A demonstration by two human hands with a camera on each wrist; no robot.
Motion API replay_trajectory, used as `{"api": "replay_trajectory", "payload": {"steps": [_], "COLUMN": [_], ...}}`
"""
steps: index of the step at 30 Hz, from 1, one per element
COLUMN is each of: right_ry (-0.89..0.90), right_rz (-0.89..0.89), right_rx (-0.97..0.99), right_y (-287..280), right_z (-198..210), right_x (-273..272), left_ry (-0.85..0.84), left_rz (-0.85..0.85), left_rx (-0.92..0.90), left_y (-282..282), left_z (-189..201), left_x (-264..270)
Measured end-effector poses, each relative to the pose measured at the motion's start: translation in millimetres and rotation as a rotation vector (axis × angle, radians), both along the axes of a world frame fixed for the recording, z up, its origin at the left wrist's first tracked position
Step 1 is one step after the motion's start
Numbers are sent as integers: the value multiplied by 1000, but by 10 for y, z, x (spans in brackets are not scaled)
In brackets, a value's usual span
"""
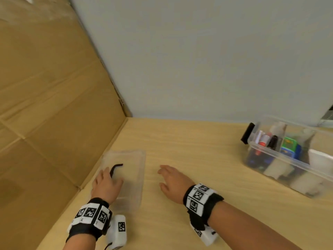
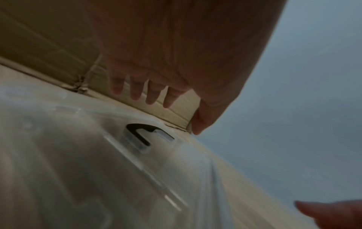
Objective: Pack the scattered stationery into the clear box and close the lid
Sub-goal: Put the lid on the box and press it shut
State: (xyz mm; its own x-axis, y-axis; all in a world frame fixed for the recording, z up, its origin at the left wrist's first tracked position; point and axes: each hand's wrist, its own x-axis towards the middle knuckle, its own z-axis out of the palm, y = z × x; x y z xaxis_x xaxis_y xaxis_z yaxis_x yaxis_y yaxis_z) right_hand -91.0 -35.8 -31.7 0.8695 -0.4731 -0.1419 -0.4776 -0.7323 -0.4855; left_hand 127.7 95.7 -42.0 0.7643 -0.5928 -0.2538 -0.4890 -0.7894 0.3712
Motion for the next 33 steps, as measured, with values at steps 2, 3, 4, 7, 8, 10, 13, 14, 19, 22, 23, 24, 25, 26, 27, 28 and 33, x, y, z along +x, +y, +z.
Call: {"api": "replay_trajectory", "payload": {"steps": [2,3,4,7,8,10,13,14,19,22,23,24,25,26,27,28,33], "right_ry": [57,73,83,104,104,93,36,-7,-435,-630,-661,-689,-705,-707,-691,-655,-475], "right_rz": [3,3,5,35,44,49,-11,-52,-373,-509,-526,-533,-532,-521,-500,-470,-489], "right_rx": [-3,-10,-11,6,14,48,171,214,349,424,395,345,271,164,22,-129,-431], "right_y": [26,44,72,156,177,188,141,116,-70,-174,-202,-229,-258,-287,-322,-352,-535], "right_z": [-72,-100,-119,-202,-235,-304,-281,-242,19,290,400,516,632,746,851,953,1298], "right_x": [295,404,485,634,662,698,689,667,475,238,116,-24,-177,-337,-502,-663,-1464], "left_ry": [64,80,85,83,77,68,133,178,352,383,381,381,383,375,355,330,309], "left_rz": [24,39,49,95,119,153,176,181,209,144,101,52,-13,-95,-193,-295,-634], "left_rx": [-3,-6,-9,-43,-48,-17,-41,-94,-570,-713,-736,-763,-798,-818,-815,-809,-831], "left_y": [13,13,12,-15,-27,-47,-81,-97,-248,-350,-378,-402,-429,-454,-488,-527,-857], "left_z": [-60,-80,-102,-74,-52,-16,41,77,321,524,609,705,813,917,1009,1094,1369], "left_x": [91,115,133,166,178,193,165,134,-51,-223,-308,-401,-510,-624,-748,-886,-1658]}}
